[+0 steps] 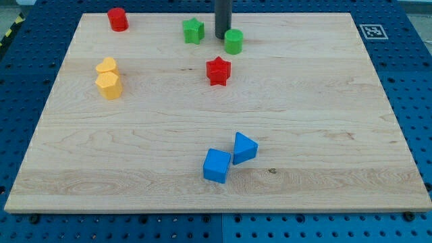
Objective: Place green star at the top center of the board
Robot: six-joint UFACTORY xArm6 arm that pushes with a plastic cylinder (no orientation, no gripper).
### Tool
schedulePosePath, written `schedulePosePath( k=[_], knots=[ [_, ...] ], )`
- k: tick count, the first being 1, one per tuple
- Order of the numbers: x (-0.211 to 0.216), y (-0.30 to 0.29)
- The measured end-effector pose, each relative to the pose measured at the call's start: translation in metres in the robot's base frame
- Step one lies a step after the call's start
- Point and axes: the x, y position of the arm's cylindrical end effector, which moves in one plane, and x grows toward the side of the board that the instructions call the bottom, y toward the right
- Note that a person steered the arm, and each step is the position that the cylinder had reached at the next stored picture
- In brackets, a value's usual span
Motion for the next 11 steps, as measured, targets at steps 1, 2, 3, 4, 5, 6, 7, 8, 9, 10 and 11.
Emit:
schedulePosePath(
  k=[1,2,3,4,5,6,7,8,9,10,11],
  knots=[
    [0.024,0.001],
    [0.044,-0.021],
    [0.048,-0.059],
    [0.046,-0.096],
    [0.045,-0.098],
    [0.027,-0.096],
    [0.011,-0.094],
    [0.010,-0.093],
    [0.010,-0.095],
    [0.000,-0.095],
    [-0.014,-0.095]
  ],
)
